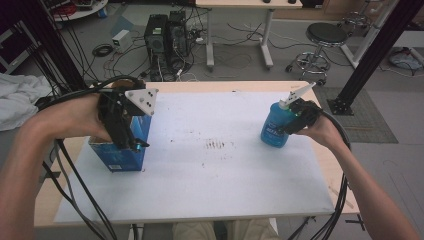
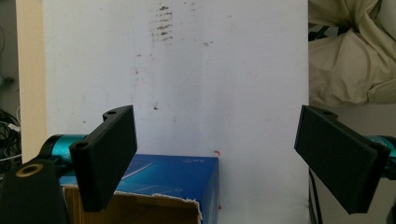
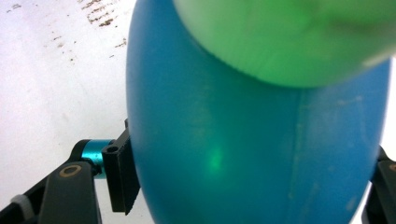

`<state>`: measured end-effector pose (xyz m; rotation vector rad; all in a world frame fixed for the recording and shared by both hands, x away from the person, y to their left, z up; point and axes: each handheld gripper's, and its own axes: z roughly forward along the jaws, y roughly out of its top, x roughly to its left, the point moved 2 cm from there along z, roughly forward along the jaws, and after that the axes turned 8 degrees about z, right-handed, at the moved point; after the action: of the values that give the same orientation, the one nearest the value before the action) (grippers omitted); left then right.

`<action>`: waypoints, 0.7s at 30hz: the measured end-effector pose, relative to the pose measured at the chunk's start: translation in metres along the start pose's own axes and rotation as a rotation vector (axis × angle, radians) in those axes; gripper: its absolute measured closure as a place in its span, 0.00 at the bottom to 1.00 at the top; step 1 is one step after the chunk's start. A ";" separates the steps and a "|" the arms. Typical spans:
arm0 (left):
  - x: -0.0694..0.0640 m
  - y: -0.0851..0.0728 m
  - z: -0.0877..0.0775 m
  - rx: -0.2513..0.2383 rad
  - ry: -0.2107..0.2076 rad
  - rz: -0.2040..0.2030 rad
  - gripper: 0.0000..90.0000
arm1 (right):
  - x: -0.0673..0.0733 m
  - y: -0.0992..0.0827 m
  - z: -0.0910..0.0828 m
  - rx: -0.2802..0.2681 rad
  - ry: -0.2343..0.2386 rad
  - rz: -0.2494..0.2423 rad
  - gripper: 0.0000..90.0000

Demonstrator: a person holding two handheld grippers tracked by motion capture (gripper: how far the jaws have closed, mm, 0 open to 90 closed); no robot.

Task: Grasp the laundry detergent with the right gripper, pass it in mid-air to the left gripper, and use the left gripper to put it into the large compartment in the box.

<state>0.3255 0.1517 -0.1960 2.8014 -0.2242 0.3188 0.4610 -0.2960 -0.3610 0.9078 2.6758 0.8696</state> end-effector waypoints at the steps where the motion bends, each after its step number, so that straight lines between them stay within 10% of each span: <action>1: 0.000 0.000 0.000 -0.001 0.000 -0.001 0.15 | 0.000 0.000 0.000 0.003 0.002 -0.001 0.27; 21: 0.000 0.000 0.001 -0.001 -0.005 -0.004 0.15 | 0.001 0.000 0.000 -0.008 0.009 0.004 0.36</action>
<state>0.3255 0.1511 -0.1970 2.8019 -0.2195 0.3107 0.4598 -0.2952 -0.3614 0.9105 2.6770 0.8871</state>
